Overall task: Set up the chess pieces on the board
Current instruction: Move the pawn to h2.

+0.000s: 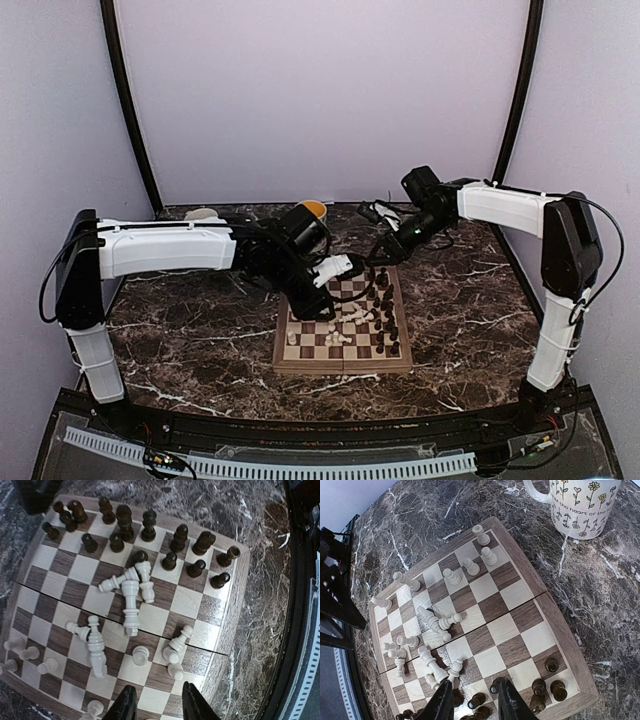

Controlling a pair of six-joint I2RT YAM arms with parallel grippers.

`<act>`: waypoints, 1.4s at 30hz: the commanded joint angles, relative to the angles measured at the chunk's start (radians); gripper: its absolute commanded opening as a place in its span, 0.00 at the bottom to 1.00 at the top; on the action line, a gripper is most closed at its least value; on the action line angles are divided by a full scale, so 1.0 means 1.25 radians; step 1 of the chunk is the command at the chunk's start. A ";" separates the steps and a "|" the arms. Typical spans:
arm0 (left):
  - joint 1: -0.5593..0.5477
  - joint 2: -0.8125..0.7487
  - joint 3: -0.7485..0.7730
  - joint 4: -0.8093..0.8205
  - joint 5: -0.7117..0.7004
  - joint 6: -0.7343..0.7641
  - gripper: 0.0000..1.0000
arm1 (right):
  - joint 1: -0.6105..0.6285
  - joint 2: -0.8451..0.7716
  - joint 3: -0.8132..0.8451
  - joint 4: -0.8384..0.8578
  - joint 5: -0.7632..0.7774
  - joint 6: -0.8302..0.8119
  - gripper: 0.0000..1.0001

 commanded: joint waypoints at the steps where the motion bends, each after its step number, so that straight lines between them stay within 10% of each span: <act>1: -0.021 0.048 0.038 -0.077 -0.016 0.023 0.34 | 0.002 -0.037 -0.013 0.008 0.011 -0.008 0.31; 23: -0.035 0.146 0.062 -0.068 0.052 0.030 0.36 | 0.003 -0.047 -0.025 0.011 0.020 -0.020 0.31; 42: -0.044 0.054 -0.009 -0.173 -0.006 0.019 0.07 | 0.002 -0.046 -0.025 0.011 0.016 -0.019 0.31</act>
